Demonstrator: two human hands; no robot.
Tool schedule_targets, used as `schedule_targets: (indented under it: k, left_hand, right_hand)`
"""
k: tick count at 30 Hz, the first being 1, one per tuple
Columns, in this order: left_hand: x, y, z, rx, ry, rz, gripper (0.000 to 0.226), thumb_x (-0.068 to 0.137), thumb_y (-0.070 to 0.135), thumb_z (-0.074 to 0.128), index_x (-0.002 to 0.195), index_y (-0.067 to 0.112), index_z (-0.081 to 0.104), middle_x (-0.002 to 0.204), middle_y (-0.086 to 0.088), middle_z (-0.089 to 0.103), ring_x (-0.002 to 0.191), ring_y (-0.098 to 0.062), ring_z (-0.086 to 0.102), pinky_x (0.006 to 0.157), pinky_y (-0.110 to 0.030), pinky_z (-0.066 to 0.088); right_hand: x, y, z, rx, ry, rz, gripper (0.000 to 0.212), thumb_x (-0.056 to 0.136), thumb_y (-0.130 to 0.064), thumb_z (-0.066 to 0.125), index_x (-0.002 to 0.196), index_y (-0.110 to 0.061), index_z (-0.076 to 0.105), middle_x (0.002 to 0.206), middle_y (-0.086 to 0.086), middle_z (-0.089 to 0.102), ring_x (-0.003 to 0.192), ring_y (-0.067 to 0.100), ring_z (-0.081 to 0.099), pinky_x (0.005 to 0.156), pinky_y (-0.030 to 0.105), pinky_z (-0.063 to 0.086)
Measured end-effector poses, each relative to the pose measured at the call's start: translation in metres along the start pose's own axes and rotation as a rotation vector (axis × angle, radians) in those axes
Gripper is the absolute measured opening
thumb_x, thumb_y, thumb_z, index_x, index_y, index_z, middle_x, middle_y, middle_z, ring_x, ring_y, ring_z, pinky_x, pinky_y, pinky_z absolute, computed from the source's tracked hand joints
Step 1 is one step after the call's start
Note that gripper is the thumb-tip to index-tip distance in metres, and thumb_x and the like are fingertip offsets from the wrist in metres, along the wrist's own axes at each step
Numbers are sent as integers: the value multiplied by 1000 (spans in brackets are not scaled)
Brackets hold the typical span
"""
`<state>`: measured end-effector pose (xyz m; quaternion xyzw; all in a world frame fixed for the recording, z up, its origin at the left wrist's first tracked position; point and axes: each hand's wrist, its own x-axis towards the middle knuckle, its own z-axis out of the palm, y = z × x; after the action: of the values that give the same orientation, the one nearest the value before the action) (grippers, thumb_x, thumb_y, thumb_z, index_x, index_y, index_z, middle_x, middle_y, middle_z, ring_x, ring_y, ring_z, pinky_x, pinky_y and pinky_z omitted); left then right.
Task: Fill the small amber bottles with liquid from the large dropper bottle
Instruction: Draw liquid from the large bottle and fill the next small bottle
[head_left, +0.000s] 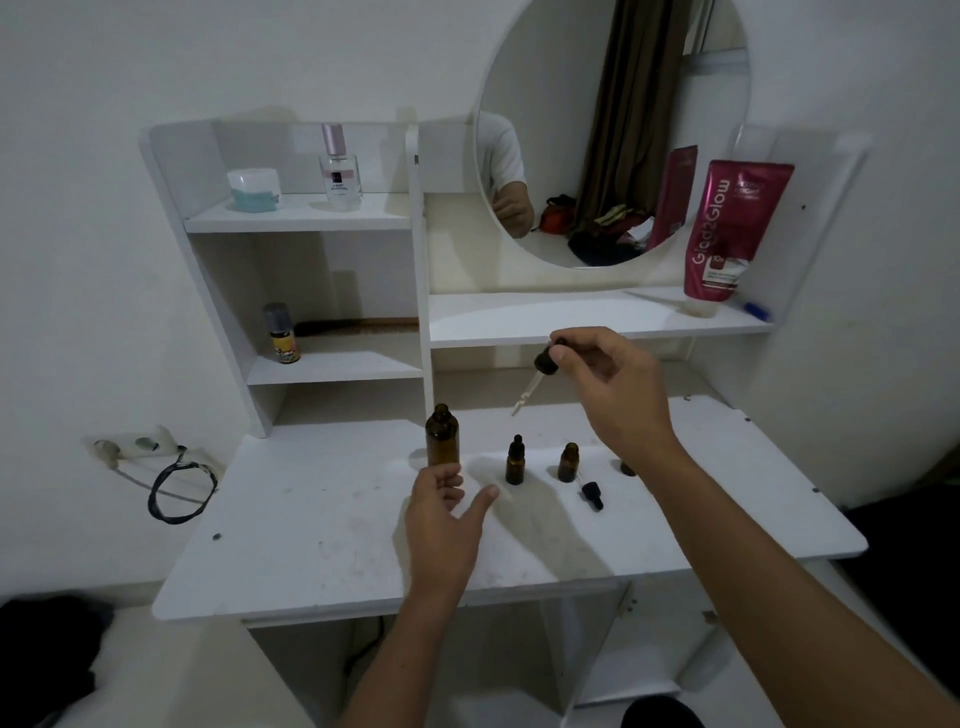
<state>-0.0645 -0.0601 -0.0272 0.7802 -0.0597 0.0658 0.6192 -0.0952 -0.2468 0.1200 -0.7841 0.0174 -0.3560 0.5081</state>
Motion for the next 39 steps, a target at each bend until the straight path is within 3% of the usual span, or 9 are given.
schedule_targets:
  k: [5,9,14,17,20,24,28,35,39]
  left_hand:
    - [-22,12,37,-1,-168,50,42,81,34,84,117,29,63,107,13,68,97,-5,65,83,-14,54]
    - [-27,18,64,30,-267,58,50,85,34,81,130,24,63,129,10,67,117,-7,62,103,-26,52]
    - [-21,20,85,93,-270,60,59,88,38,78,141,24,57,140,8,62,130,-12,56,111,-40,48]
    - [-15,21,90,109,-282,70,57,90,35,76,142,21,57,140,6,62,129,-12,56,110,-39,48]
    - [-9,25,96,117,-280,93,50,92,32,75,138,21,60,134,9,64,121,-8,59,105,-30,50]
    - [-4,28,103,172,-277,125,37,95,29,70,131,24,63,116,19,64,106,0,59,88,-8,41]
    - [1,24,111,211,-241,139,32,96,25,69,128,26,66,120,14,69,108,-2,62,92,-11,44]
    - [3,17,115,198,-220,155,25,98,24,67,122,28,67,109,25,64,102,3,62,95,-19,52]
    - [3,16,115,207,-208,165,26,98,25,67,123,27,67,115,18,69,105,0,64,96,-22,52]
  right_hand:
    - [-15,18,-38,-19,62,92,18,96,-17,74,113,-20,77,101,-10,79,98,1,74,88,13,56]
    - [-23,30,-56,-41,88,160,16,96,-22,74,105,-35,75,97,-12,79,97,5,74,66,25,63]
    - [-25,44,-61,-78,113,187,16,95,-22,74,103,-36,73,98,-11,78,100,7,73,52,19,58]
    - [-23,54,-57,-76,117,212,14,95,-23,75,103,-34,75,98,-10,79,93,5,73,59,19,59]
    - [-21,64,-52,-85,104,199,15,95,-19,74,109,-20,78,97,-7,80,68,-3,69,66,22,56]
    - [-21,72,-46,-105,69,167,16,95,-16,74,110,-15,79,93,-11,79,87,-3,73,60,5,51]
    - [-20,78,-39,-163,1,136,16,93,-17,77,109,-14,80,95,-8,80,89,-1,74,82,10,53]
    - [-23,84,-33,-161,-64,158,10,92,-7,75,90,-15,80,83,-9,80,82,3,75,81,11,53]
    - [-25,84,-31,-184,-59,111,13,93,-4,73,88,-13,80,81,-9,79,79,3,75,79,10,52]
